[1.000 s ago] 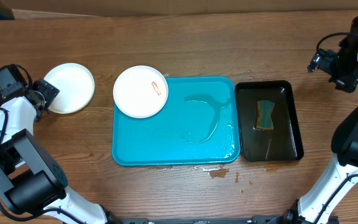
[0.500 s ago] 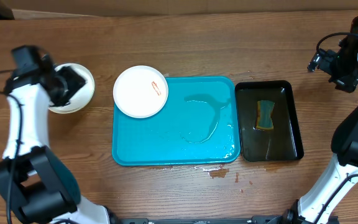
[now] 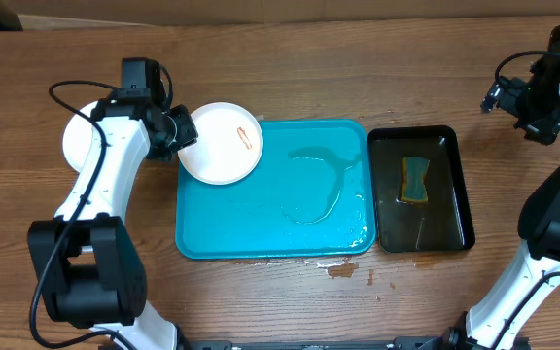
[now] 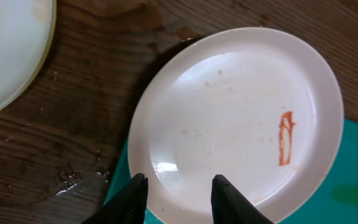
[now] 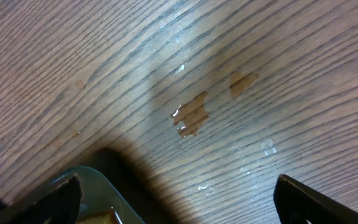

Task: Clean dirty plates on tray and stack at the side
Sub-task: 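Move left gripper to the remaining white plate rim on tray, then grasp the white plate and slide it right to tray center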

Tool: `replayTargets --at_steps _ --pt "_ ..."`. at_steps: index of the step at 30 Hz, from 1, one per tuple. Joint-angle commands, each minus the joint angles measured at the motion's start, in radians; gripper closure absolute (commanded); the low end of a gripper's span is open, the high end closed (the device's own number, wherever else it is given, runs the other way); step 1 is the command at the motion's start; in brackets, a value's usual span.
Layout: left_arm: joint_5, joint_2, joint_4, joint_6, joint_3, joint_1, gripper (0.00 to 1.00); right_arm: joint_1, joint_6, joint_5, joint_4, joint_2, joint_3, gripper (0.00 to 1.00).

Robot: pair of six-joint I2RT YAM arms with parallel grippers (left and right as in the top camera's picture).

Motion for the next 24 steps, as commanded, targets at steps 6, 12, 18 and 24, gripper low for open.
replayTargets --at_steps 6,12,18,24 --pt "-0.091 0.046 0.015 0.034 -0.015 0.027 0.74 -0.001 0.003 -0.005 0.002 -0.024 0.012 0.0" --pt "-0.093 0.11 0.026 0.042 -0.016 0.025 0.72 -0.001 0.003 -0.006 0.002 -0.024 0.012 0.0" --pt "-0.085 0.18 0.042 0.042 -0.016 0.025 0.73 -0.001 0.003 -0.006 0.002 -0.024 0.012 0.0" --pt "-0.041 0.182 0.04 0.042 -0.016 0.023 0.95 -0.001 0.003 -0.006 0.002 -0.024 0.012 0.0"
